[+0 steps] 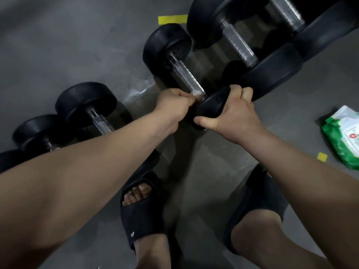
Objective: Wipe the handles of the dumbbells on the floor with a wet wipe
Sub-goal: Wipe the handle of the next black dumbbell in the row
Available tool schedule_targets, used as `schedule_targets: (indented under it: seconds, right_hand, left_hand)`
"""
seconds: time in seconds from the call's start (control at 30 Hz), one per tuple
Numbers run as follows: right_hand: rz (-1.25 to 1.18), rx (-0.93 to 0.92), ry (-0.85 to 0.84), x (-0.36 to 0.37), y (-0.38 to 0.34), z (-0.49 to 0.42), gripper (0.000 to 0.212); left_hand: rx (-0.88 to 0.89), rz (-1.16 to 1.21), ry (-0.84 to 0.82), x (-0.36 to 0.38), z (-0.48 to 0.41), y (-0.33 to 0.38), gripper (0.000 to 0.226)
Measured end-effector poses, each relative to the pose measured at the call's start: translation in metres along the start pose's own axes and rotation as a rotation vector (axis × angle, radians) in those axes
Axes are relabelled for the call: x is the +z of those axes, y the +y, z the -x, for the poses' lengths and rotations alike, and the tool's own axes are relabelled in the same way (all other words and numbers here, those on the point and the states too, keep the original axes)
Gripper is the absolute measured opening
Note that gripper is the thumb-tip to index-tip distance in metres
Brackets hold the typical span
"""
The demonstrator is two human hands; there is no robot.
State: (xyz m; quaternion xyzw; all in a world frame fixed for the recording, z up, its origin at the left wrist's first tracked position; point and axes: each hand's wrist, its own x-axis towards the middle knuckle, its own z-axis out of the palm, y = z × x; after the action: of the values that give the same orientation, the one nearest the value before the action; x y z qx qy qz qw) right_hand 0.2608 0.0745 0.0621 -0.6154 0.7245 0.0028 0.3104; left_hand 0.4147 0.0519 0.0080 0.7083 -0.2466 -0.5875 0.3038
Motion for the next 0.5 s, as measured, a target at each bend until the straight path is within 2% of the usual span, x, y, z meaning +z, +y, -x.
schedule_targets:
  seconds: [0.07,0.17,0.2,0.33,0.5]
  right_hand:
    - [-0.001,0.003,-0.005,0.000,0.000,0.000,0.127]
    - [-0.002,0.002,-0.005,-0.001,-0.001,0.000,0.127]
    - [-0.001,0.002,-0.005,-0.001,-0.001,0.000,0.127]
    - [-0.003,0.004,-0.005,0.000,0.000,0.000,0.127]
    - [-0.006,-0.001,0.009,0.000,-0.001,0.001,0.127]
  left_hand:
    - [-0.006,0.048,0.017,-0.004,-0.006,0.002,0.016]
    - [-0.027,0.315,0.064,-0.008,-0.009,0.012,0.015]
    - [-0.026,0.337,0.067,-0.007,-0.008,0.013,0.015]
    - [-0.042,0.197,0.030,-0.004,-0.003,0.008,0.019]
    - [-0.044,0.531,0.126,-0.012,-0.010,0.029,0.013]
